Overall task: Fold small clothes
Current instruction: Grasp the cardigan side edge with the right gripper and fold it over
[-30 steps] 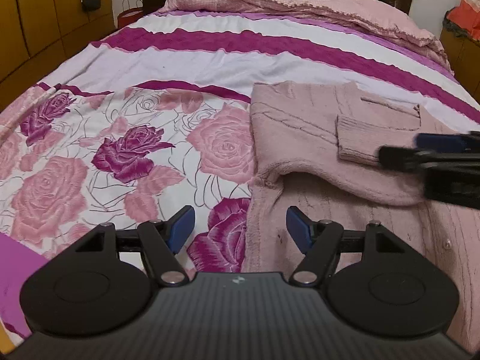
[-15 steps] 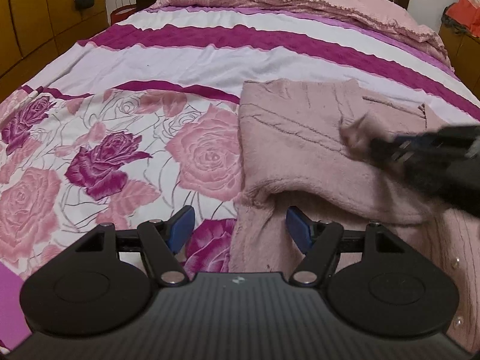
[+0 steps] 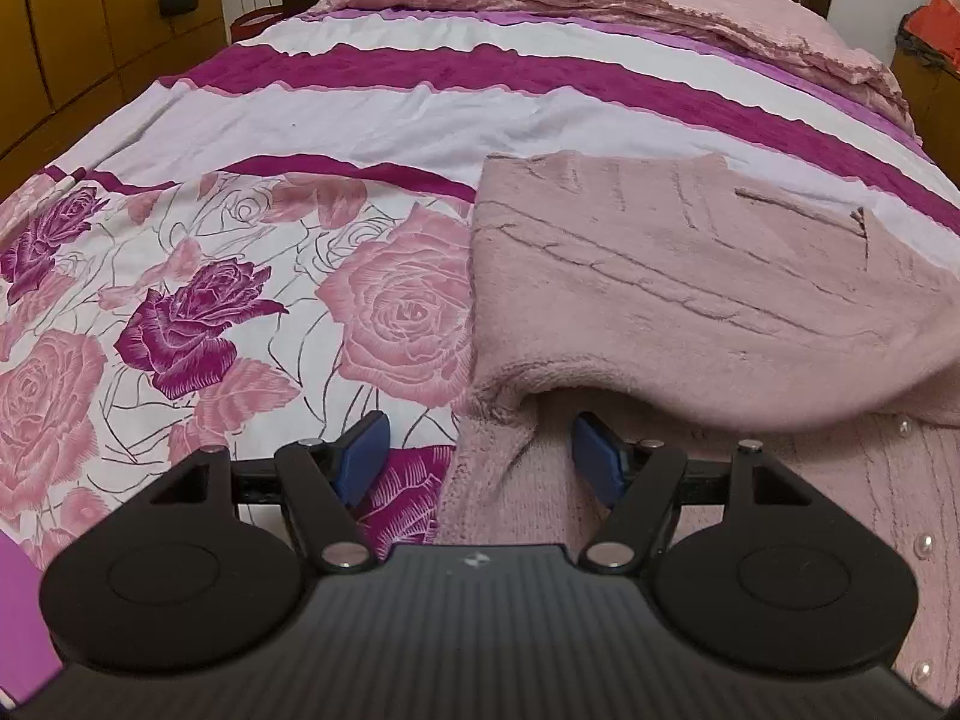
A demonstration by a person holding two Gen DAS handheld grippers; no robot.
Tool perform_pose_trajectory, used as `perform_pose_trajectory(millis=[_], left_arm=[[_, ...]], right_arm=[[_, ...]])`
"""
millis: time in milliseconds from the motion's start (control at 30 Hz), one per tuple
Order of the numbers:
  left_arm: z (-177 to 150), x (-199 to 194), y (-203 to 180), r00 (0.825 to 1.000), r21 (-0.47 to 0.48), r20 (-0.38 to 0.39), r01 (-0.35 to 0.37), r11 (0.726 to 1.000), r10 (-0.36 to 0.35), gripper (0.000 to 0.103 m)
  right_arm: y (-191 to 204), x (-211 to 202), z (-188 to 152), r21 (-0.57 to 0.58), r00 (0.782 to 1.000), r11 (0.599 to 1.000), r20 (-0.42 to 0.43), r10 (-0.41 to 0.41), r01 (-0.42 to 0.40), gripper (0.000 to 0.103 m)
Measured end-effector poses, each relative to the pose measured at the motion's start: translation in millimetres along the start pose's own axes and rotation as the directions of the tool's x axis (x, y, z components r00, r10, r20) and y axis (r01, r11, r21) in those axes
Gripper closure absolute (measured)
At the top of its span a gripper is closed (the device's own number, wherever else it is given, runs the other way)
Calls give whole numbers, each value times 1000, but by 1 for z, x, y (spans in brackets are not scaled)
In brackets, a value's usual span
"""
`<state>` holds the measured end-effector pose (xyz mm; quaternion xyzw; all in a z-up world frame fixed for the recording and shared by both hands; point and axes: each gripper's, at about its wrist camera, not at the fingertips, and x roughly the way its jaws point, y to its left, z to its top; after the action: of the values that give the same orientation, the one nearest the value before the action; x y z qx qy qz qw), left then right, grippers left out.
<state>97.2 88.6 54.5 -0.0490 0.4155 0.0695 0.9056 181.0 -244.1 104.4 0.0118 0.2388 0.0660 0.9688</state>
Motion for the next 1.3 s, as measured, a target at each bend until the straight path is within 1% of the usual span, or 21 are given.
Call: perform_pose_trajectory(millis=[100,200,233,300,367,400,467,567,667,767,867,933,1000,1033,1067,1100,1133,1167,1233,1267,1300], left_arm=[[-1,2,-2,1000,5,1,-12,1000,12,29],[-3,3,-4,1000,20,6,-25,999,25,29],[-3,3,-5,1000,23,8,-28,999,28,29],[-3,3,-4,1000,26,9,-29,999,29,29],[-3,4,-4,1000,22,7,-29,999,29,29],[-3,4,-4,1000,19,7,-30,999,29,29],[-3,5,-3,1000,18,7,-29,999,29,29],[-4,5,-3,1000,19,10,-30,999,30,29],[-5,5,-4,999,21,14,-35,999,35,29],[-5,5,-6,999,27,15,-41,999,41,29],[-5,6,-6,999,27,16,-42,999,41,29],[-6,7,-5,999,26,18,-43,999,42,29],[-7,7,-6,999,29,22,-47,998,46,28],[-7,7,-7,999,32,24,-49,998,48,28],[-8,7,-8,998,36,27,-52,998,51,28],[-8,7,-8,998,38,29,-55,998,54,28],[-9,7,-8,998,39,32,-56,998,55,28],[-9,7,-8,998,39,35,-58,998,57,28],[-11,7,-8,997,34,45,-60,998,58,28],[-12,7,-8,997,30,52,-61,998,59,27],[-13,8,-8,996,26,60,-64,998,62,27]], right_arm=[[-27,0,-32,63,998,998,-53,-17,20,91],[-45,6,-65,128,989,991,-145,-10,29,90],[-48,6,-73,151,985,988,-170,-1,27,88],[-52,1,-83,171,984,985,-179,19,12,87],[-53,-8,-83,158,984,987,-179,9,20,76],[-53,-11,-79,149,983,988,-182,0,27,72],[-53,-20,-71,132,984,991,-180,-15,39,55],[-58,-34,-56,110,993,994,-120,-1,14,53],[-60,-26,-40,97,996,995,-91,3,5,53],[-59,6,-31,46,990,999,-141,-13,20,53],[-53,35,-32,-25,975,997,-207,-82,79,53],[-49,44,-38,-53,967,997,-244,-72,61,53],[-45,47,-43,-71,961,997,-275,-25,5,60],[-41,46,-46,-100,959,995,-282,-19,-10,73],[-37,45,-47,-141,959,990,-283,-29,-12,93],[-33,43,-47,-171,959,985,-280,-42,-7,95],[-30,40,-45,-186,962,983,-269,-48,-3,100],[-27,35,-42,-200,968,980,-244,-57,7,100],[-21,18,-31,-237,987,969,-129,-97,64,100],[-20,11,-26,-242,990,965,-73,-123,102,100],[-22,9,-21,-232,989,964,-42,-142,129,100]])
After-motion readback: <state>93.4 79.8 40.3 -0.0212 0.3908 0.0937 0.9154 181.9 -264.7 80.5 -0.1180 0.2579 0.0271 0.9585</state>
